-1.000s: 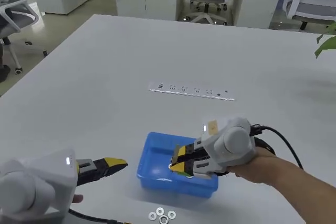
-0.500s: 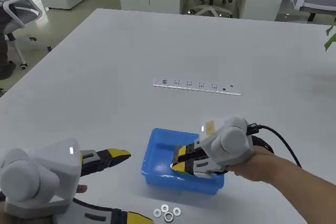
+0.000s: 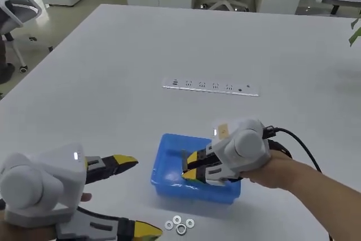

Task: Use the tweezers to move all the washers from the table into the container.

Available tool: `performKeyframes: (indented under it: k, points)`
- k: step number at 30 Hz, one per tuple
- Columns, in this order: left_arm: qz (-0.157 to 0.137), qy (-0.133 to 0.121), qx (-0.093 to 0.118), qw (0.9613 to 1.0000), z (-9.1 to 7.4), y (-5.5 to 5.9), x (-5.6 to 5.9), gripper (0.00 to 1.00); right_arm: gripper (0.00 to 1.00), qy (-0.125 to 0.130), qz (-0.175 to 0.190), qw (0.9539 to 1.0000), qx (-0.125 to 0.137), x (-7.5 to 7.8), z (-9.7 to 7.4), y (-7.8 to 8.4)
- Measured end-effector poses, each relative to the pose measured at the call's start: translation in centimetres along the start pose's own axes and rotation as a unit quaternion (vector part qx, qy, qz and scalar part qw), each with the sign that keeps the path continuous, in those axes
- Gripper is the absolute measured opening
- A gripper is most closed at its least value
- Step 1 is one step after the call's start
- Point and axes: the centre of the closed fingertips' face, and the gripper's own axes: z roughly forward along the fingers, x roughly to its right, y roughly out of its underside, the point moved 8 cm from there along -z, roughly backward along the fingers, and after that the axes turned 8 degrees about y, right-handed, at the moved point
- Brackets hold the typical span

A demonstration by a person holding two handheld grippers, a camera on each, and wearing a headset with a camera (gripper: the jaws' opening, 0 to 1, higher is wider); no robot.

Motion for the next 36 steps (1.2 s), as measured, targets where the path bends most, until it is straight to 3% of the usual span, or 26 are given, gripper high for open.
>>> performKeyframes:
  k: [4, 12, 18, 28, 36]
  points:
    - [0.003, 0.001, -0.001, 1.0, 0.1, -0.2, -0.5, 0.82, 0.09, 0.0, 0.0, 1.0, 0.0, 0.0, 0.0, 0.0]
    - [0.024, 0.006, 0.003, 0.9997, 1.0, -1.9, -2.0, 0.79, 0.09, 0.0, -0.001, 1.0, 0.0, 0.0, 0.1, 0.0]
    - [0.041, 0.017, 0.01, 0.999, 2.2, -3.2, -3.1, 0.69, 0.09, 0.0, 0.0, 1.0, 0.0, 0.0, 0.1, 0.0]
    - [0.067, 0.028, 0.011, 0.9973, 4.0, -4.2, -5.1, 0.53, 0.09, -0.001, 0.001, 1.0, 0.001, 0.0, 0.0, 0.0]
    - [0.091, 0.053, 0.006, 0.9945, 5.9, -5.0, -5.4, 0.4, 0.09, 0.001, 0.002, 1.0, 0.0, 0.0, 0.0, 0.1]
